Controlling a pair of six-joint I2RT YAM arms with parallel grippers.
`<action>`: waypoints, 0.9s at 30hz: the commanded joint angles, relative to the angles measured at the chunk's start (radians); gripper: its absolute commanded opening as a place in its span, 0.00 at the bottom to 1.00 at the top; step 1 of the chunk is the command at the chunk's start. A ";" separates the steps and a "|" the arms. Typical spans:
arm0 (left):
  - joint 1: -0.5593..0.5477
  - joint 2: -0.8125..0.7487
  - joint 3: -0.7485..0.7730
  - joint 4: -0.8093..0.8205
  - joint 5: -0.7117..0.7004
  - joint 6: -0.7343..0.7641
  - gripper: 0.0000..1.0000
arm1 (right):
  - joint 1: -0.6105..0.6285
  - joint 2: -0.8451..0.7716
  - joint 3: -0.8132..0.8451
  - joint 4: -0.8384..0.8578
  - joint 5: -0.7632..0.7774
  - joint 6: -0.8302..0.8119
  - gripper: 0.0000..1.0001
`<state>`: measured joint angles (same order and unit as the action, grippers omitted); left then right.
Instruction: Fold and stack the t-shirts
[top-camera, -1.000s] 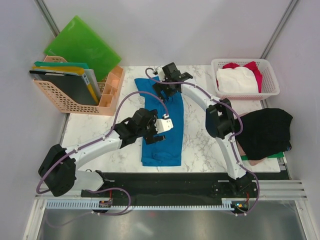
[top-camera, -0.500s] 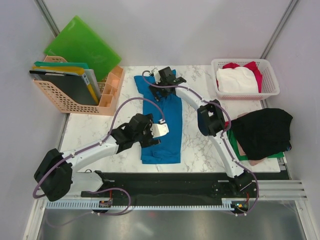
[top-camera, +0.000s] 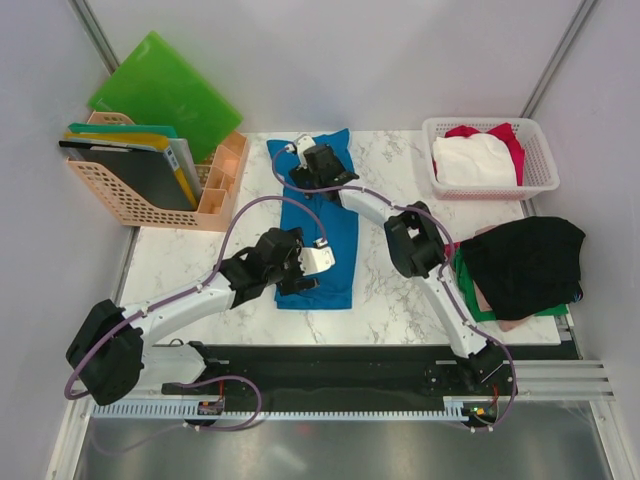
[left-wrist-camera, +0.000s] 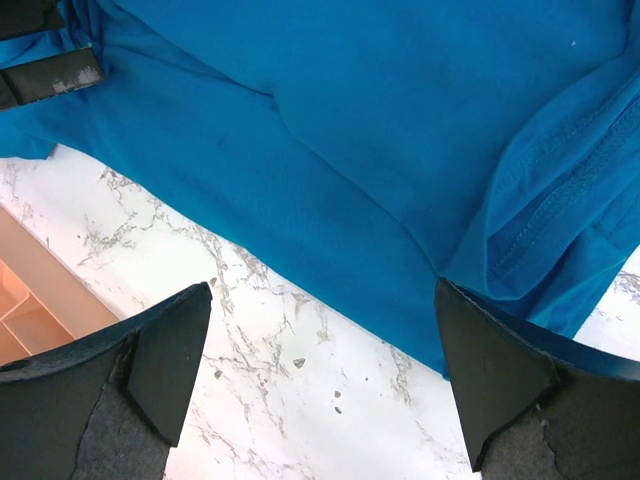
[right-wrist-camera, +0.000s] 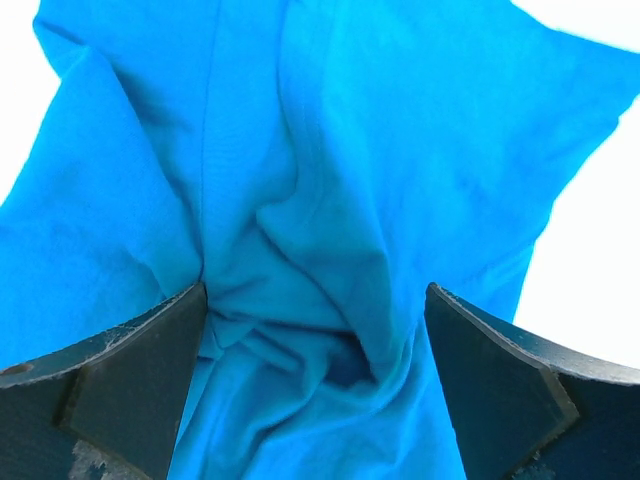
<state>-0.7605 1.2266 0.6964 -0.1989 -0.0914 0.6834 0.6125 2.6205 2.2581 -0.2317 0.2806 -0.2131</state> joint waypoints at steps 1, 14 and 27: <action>0.006 -0.018 0.005 0.044 0.002 0.024 1.00 | -0.005 -0.086 -0.144 0.034 0.045 0.017 0.98; 0.017 0.046 0.014 -0.034 0.192 -0.045 1.00 | 0.013 -0.552 -0.420 0.025 0.006 0.063 0.98; 0.016 0.336 0.247 -0.162 0.312 -0.091 1.00 | 0.009 -0.810 -0.769 -0.242 -0.044 -0.061 0.98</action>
<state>-0.7456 1.5547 0.8810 -0.3660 0.1810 0.6163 0.6205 1.8332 1.5452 -0.4068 0.2050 -0.2329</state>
